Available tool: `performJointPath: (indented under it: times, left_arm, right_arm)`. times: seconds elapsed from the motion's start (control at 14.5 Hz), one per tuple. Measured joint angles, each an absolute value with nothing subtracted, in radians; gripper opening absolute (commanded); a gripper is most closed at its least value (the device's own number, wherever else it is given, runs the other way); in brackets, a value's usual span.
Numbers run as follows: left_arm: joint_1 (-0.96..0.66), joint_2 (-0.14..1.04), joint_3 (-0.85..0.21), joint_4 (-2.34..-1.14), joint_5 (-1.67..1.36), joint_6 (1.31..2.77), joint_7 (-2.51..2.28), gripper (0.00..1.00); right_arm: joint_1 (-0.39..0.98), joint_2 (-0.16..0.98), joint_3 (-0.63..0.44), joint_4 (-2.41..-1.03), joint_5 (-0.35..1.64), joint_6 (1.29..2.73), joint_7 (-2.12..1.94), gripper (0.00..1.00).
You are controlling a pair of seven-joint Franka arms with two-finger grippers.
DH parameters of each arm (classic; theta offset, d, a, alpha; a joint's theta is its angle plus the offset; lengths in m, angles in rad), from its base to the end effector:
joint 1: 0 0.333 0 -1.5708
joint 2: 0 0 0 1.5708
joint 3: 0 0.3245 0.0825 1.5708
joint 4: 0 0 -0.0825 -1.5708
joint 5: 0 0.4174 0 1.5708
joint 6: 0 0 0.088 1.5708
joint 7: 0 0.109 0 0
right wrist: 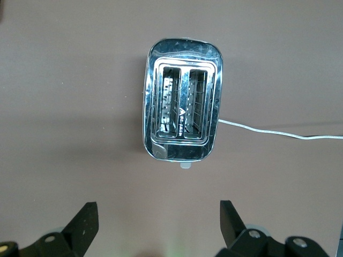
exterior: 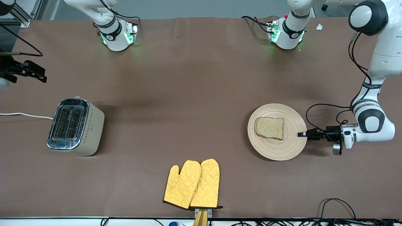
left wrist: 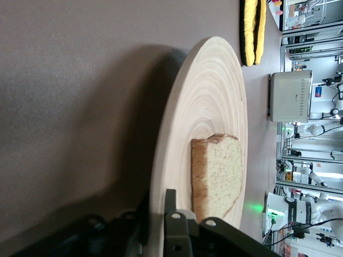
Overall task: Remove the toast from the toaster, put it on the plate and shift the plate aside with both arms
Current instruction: 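Slide the plate with the left gripper away from the toaster, then open the left gripper and withdraw it from the plate rim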
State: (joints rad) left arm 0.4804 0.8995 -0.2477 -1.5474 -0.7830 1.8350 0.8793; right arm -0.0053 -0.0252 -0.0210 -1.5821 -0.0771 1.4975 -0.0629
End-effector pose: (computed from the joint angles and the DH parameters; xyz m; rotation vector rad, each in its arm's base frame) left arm 0.6659 0.1142 0.1037 2.0904 -0.1518 -0.0218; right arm 0.5714 -0.0241 0.6341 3.0659 0.0510 -0.0962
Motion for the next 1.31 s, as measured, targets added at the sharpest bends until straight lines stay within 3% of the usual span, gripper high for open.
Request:
performJointPath:
  times: [0.07, 0.34, 0.76, 1.31]
  left_arm:
    - [0.480, 0.897, -0.248, -1.542, -0.783, 1.834, 0.879, 0.99]
    - [0.499, 0.887, -0.248, -1.524, -0.760, 1.834, 0.877, 1.00]
    - [0.564, 0.789, -0.262, -1.424, -0.438, 1.785, 0.776, 1.00]
    - [0.501, 0.500, -0.511, -1.406, -0.141, 1.768, 0.389, 1.00]
  right_arm:
    - [-0.005, -0.025, -0.020, -1.582, -0.077, 1.497, -0.063, 1.00]
    - [-0.004, -0.025, -0.018, -1.582, -0.075, 1.497, -0.064, 1.00]
    - [-0.004, -0.025, -0.016, -1.581, -0.073, 1.497, -0.064, 1.00]
    - [-0.004, -0.025, -0.016, -1.581, -0.073, 1.496, -0.064, 1.00]
